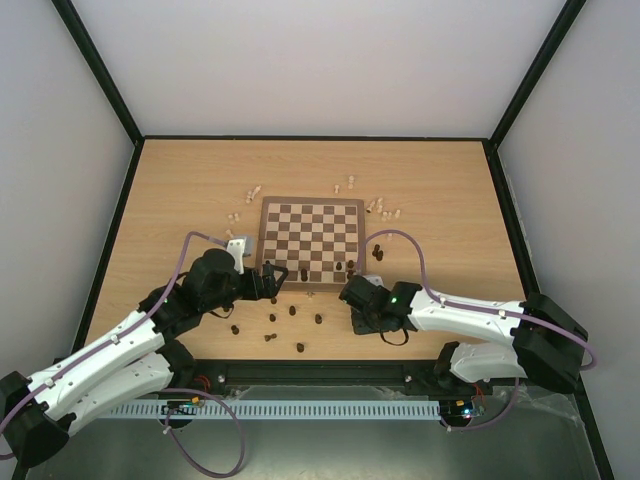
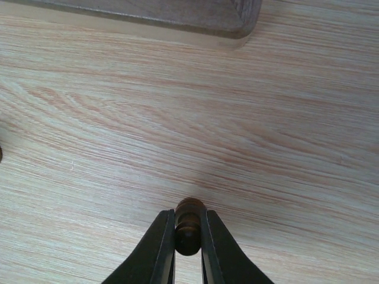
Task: Set up the chess pieces on the board
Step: Pick up the chess piece at the center of the board, then place the chess piece on the chessboard.
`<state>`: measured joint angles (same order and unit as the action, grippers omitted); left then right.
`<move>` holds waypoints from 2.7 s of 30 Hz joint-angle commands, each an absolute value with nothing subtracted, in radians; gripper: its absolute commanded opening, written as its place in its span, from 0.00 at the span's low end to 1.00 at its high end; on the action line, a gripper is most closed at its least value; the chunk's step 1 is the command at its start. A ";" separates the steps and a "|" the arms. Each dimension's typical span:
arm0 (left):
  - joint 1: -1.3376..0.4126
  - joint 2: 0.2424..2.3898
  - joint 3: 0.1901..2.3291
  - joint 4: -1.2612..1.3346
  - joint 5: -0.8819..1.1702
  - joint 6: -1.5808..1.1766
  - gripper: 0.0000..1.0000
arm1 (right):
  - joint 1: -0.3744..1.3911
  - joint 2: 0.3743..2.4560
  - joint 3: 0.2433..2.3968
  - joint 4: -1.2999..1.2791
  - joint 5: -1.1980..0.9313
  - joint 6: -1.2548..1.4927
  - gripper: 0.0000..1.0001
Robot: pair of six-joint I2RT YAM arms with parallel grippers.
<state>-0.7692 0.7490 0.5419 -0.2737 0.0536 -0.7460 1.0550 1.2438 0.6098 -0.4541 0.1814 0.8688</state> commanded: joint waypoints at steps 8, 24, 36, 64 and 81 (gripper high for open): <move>-0.770 0.764 0.533 -0.248 0.059 -0.747 0.99 | 1.067 1.322 0.883 -0.630 0.285 0.783 0.12; -0.770 0.693 0.534 -0.309 0.025 -0.755 0.99 | 0.909 1.650 1.256 -0.624 0.214 0.540 0.11; -0.770 0.682 0.532 -0.320 0.014 -0.757 0.99 | 0.864 1.765 1.288 -0.570 0.173 0.498 0.11; -0.770 0.680 0.530 -0.326 0.006 -0.753 0.99 | 0.826 1.839 1.310 -0.546 0.171 0.483 0.23; -0.723 0.740 0.586 -0.423 -0.032 -0.736 0.99 | 0.939 1.511 1.179 -0.571 0.157 0.524 0.55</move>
